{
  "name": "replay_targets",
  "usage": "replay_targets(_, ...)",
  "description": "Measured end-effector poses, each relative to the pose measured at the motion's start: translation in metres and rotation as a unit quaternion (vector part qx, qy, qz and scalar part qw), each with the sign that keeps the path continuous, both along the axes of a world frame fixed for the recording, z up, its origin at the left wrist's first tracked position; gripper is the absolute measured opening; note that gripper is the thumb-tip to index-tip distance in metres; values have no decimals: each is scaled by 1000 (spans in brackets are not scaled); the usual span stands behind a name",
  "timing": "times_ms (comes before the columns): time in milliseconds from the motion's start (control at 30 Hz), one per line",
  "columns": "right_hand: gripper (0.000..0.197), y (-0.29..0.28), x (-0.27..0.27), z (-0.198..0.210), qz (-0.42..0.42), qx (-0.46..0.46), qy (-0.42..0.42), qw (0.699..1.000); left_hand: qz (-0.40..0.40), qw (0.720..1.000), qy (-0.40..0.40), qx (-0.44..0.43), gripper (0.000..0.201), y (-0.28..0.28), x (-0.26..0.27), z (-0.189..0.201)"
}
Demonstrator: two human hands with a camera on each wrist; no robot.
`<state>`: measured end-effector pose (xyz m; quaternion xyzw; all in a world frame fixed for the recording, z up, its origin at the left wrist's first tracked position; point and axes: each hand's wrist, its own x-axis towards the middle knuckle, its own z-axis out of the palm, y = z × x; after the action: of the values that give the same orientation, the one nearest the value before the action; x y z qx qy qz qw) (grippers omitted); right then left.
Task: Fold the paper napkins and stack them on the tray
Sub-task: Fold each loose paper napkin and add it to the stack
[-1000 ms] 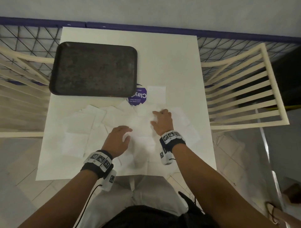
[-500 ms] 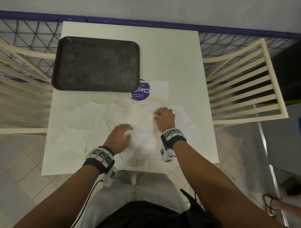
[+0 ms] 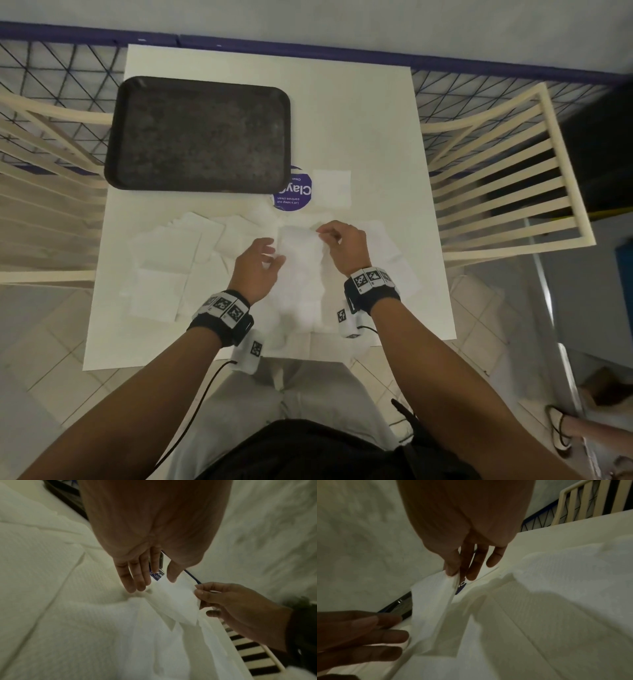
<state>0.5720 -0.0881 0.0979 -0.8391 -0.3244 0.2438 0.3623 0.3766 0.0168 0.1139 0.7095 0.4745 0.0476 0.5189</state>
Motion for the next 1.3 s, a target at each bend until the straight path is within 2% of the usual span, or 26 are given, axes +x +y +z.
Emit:
replay_targets(100, 9, 0, -2, 9, 11, 22, 53, 998, 41, 999, -14, -31, 45, 2, 10, 6)
replay_targets(267, 4, 4, -2, 20, 10, 30, 92, 995, 106, 994, -13, 12, 20, 7, 16, 7)
replay_targets(367, 3, 5, -3, 26, 4, 32, 104, 994, 132, 991, -34, 19, 14, 10, 15, 11)
replay_targets(433, 2, 6, -3, 26, 2, 41, 89, 995, 136, 990, -40, 7, 12, 13, 13, 10)
replay_targets(567, 3, 9, -7, 26, 24, 54, -1, 998, 118, 992, -40, 6, 13, 17, 11, 15)
replay_targets(633, 3, 12, -8, 34, 26, 55, 29, 998, 107, 993, -42, 18, 17, 18, 12, 22)
replay_targets(700, 2, 17, -9, 43, 30, 50, 103, 993, 117, 991, -60, 17, 21, 20, 13, 27)
replay_targets(800, 5, 25, -10, 53, 14, 42, 162, 986, 171, 974, -136, -59, 24, 27, 14, 30)
replay_targets(833, 6, 28, -11, 55, 6, 49, 174, 984, 200, 960, -161, -113, 26, 29, 14, 32)
replay_targets(933, 7, 34, -13, 57, -27, 70, 187, 979, 262, 888, -235, -295, 44, 30, 16, 42)
replay_targets(1000, 11, 37, -14, 57, -51, 79, 176, 980, 238, 873, -257, -340, 44, 30, 14, 46)
replay_targets(1067, 12, 36, -15, 57, -76, 93, 169, 978, 180, 889, -257, -332, 35, 27, 11, 48)
replay_targets(1133, 12, 35, -18, 58, -87, 104, 164, 977, 142, 917, -242, -284, 28, 23, 10, 49)
replay_targets(1200, 15, 33, -20, 59, -74, 106, 174, 976, 147, 932, -234, -235, 22, 22, 9, 50)
replay_targets(1300, 29, 31, -22, 62, -20, 73, 187, 979, 144, 949, -215, -178, 23, 27, 9, 49)
